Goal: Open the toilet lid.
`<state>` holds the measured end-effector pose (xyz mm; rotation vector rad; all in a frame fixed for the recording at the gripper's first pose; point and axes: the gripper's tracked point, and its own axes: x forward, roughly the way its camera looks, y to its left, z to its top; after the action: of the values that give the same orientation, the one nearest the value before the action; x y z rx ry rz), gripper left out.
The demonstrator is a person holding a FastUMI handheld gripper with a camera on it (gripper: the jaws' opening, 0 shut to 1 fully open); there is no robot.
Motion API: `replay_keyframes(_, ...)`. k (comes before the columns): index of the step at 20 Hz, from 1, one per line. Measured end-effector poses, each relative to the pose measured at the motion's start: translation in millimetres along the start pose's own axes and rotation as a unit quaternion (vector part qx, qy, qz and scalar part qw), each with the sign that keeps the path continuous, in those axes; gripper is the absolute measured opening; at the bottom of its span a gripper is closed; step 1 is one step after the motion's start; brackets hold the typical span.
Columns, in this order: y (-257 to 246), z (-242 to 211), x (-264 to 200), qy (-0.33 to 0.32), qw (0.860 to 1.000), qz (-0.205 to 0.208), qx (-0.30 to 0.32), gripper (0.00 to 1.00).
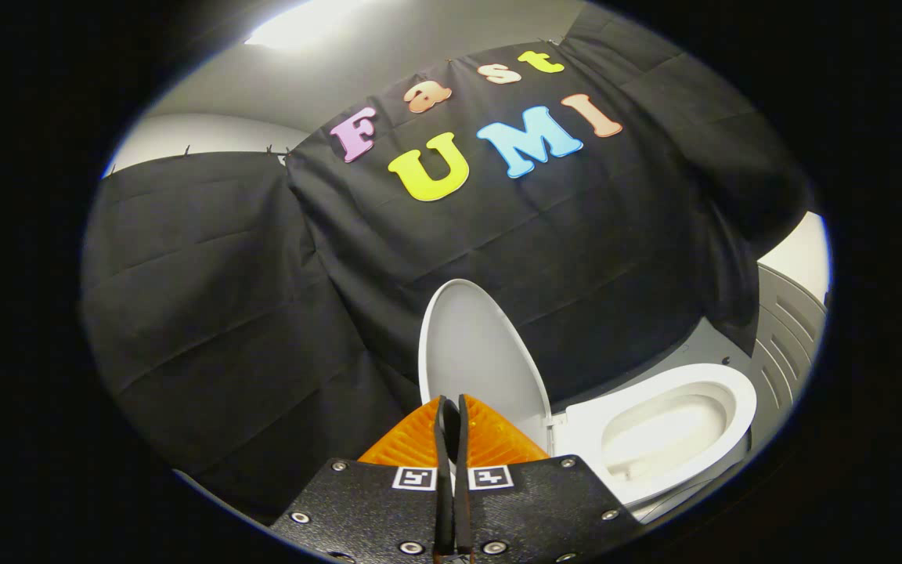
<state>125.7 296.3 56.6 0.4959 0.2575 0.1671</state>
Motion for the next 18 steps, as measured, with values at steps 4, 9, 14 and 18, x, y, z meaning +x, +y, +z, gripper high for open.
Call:
replay_keyframes(4, 26, -13, 10, 0.005, 1.000, 0.018, -0.014, 0.01)
replay_keyframes(9, 59, -30, 22, 0.004, 0.998, 0.035, -0.055, 0.01)
replay_keyframes(14, 80, -43, 33, -0.002, 0.995, 0.040, -0.088, 0.00)
replay_keyframes(18, 94, -53, 39, -0.006, 0.992, 0.041, -0.121, 0.02)
